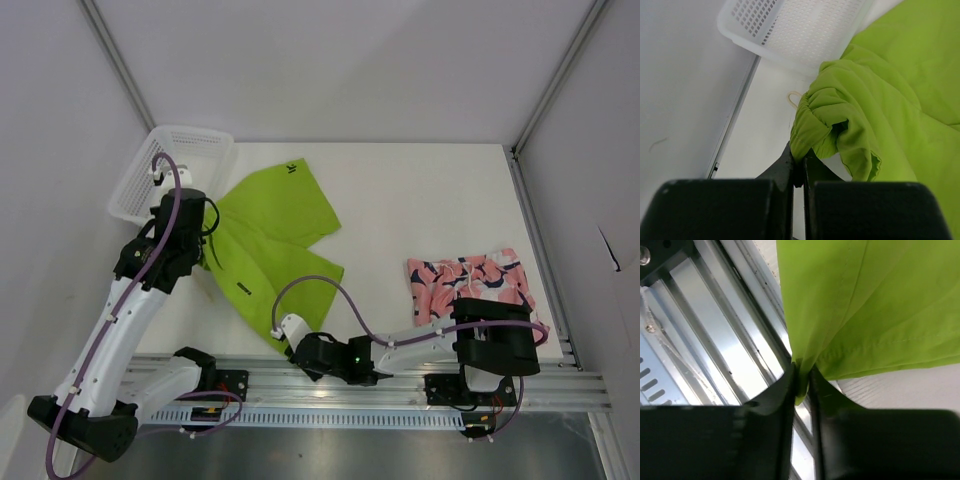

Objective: Fold and stack the shorts
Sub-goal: Flatten the shorts out

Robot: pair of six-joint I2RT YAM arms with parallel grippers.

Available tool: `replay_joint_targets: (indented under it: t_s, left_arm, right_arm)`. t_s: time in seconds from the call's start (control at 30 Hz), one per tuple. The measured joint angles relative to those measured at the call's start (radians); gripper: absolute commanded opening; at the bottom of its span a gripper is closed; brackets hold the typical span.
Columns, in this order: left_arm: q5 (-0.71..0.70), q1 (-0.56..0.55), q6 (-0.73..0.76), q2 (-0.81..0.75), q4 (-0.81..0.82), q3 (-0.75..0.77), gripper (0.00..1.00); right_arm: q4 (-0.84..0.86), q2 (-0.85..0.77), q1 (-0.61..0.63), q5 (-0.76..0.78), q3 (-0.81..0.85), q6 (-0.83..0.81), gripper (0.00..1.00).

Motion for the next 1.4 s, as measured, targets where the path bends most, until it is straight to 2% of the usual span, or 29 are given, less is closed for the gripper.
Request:
replay_joint_targets:
  t_s: [0.03, 0.1, 0.13, 0.4, 0.6, 1.1, 1.17, 1.2, 1.27, 1.4]
  left_arm:
    - [0.002, 0.000, 0.000, 0.000, 0.000, -0.001, 0.00]
    - [0.002, 0.000, 0.000, 0.000, 0.000, -0.002, 0.00]
    - [0.003, 0.000, 0.000, 0.000, 0.000, -0.002, 0.00]
    - [0.003, 0.002, 0.000, 0.000, 0.002, -0.002, 0.00]
    - [0.006, 0.003, 0.000, -0.006, 0.007, -0.003, 0.00]
    - [0.014, 0.003, 0.000, -0.009, 0.008, -0.003, 0.00]
    - [0.014, 0.003, 0.000, -0.009, 0.008, -0.003, 0.00]
    - [0.015, 0.003, 0.000, -0.009, 0.008, -0.003, 0.00]
    - [0.018, 0.003, 0.000, -0.009, 0.008, -0.003, 0.00]
    - [0.021, 0.004, 0.000, -0.009, 0.011, -0.003, 0.00]
  right_arm:
    - [0.003, 0.000, 0.003, -0.004, 0.000, -0.007, 0.32]
    - [0.016, 0.000, 0.005, -0.014, -0.005, -0.021, 0.33]
    - [0.028, -0.002, 0.005, -0.023, -0.012, -0.024, 0.37]
    - [0.119, -0.076, -0.063, -0.151, -0.110, -0.016, 0.41]
    - [0.162, -0.087, -0.121, -0.211, -0.119, 0.004, 0.48]
    - [0.168, 0.002, -0.138, -0.262, -0.053, 0.023, 0.48]
    - [0.165, 0.015, -0.138, -0.261, -0.043, 0.024, 0.40]
    - [0.164, 0.019, -0.138, -0.261, -0.040, 0.025, 0.22]
    - [0.153, 0.023, -0.139, -0.255, -0.031, 0.021, 0.00]
    - [0.108, 0.018, -0.145, -0.209, -0.015, 0.024, 0.00]
